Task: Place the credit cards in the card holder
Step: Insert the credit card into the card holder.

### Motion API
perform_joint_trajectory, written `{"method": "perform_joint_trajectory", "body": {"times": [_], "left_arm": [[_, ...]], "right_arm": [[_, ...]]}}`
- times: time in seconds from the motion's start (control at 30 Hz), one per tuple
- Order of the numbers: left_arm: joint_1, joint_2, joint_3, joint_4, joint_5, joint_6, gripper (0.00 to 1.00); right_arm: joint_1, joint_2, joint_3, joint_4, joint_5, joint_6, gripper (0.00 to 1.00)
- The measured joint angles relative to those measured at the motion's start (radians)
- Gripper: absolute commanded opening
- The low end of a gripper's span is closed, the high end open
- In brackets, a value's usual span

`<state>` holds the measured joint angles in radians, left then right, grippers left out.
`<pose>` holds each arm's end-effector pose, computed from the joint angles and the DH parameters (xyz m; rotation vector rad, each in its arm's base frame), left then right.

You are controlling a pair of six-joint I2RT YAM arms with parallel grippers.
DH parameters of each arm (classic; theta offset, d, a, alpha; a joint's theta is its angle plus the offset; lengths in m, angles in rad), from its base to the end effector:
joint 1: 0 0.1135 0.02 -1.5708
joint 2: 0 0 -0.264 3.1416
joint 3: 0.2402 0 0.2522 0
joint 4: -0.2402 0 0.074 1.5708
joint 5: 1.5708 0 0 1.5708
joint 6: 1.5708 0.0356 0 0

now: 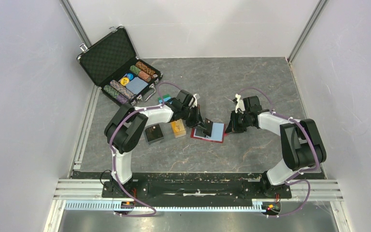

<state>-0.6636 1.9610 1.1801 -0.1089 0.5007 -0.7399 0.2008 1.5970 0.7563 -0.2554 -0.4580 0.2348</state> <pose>0.3069 -0.2616 0.1461 0.1418 2.7126 -1.1471 0.2746 0.0720 0.1407 -0.1055 2.6830 0.7502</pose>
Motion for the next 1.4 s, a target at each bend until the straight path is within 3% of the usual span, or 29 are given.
{"method": "perform_joint_trajectory", "body": {"times": [0.43, 0.87, 1.4], "left_arm": [[0.0, -0.008, -0.063, 0.085, 0.009, -0.019, 0.02], [-0.025, -0.049, -0.071, 0.011, -0.029, -0.018, 0.02], [-0.027, -0.016, -0.049, 0.045, 0.028, -0.018, 0.02]], "right_arm": [[0.0, -0.016, -0.02, 0.018, 0.0, 0.0, 0.0], [0.0, -0.024, -0.031, 0.03, 0.0, 0.0, 0.0], [0.0, -0.026, -0.034, 0.03, 0.0, 0.0, 0.0]]}}
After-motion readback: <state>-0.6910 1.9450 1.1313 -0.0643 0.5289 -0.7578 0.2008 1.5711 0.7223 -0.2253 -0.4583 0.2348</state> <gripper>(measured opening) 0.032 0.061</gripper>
